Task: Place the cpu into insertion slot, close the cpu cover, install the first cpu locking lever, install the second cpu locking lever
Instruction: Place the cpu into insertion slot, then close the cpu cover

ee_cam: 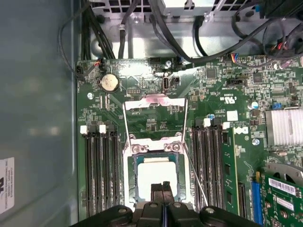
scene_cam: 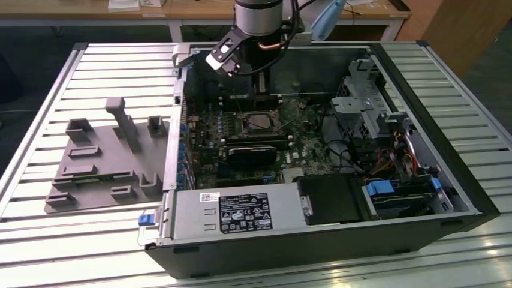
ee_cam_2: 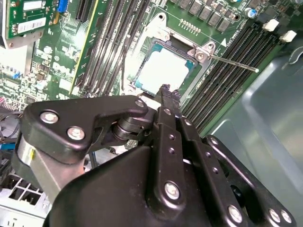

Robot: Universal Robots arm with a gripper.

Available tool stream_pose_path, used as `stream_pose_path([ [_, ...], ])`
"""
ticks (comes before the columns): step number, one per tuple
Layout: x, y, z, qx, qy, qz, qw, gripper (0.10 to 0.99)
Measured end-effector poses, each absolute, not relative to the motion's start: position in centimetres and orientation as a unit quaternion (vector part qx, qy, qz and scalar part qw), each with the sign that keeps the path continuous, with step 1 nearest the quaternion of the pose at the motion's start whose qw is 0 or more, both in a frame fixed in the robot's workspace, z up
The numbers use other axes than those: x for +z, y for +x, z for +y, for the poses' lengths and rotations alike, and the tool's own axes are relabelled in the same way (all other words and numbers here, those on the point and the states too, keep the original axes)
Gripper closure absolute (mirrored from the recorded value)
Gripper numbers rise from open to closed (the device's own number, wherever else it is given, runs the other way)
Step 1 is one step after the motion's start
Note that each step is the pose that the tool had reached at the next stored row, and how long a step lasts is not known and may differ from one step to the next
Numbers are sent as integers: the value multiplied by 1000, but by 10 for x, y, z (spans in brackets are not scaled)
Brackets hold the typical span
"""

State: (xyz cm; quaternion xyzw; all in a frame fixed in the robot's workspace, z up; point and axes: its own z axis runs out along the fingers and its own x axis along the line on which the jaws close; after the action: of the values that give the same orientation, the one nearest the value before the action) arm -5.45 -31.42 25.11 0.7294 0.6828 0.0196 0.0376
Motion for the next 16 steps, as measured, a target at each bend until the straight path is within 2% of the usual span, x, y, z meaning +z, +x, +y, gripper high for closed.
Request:
stream_pose_path([
  [16,253,-55,-314,20,729,683,38,984],
])
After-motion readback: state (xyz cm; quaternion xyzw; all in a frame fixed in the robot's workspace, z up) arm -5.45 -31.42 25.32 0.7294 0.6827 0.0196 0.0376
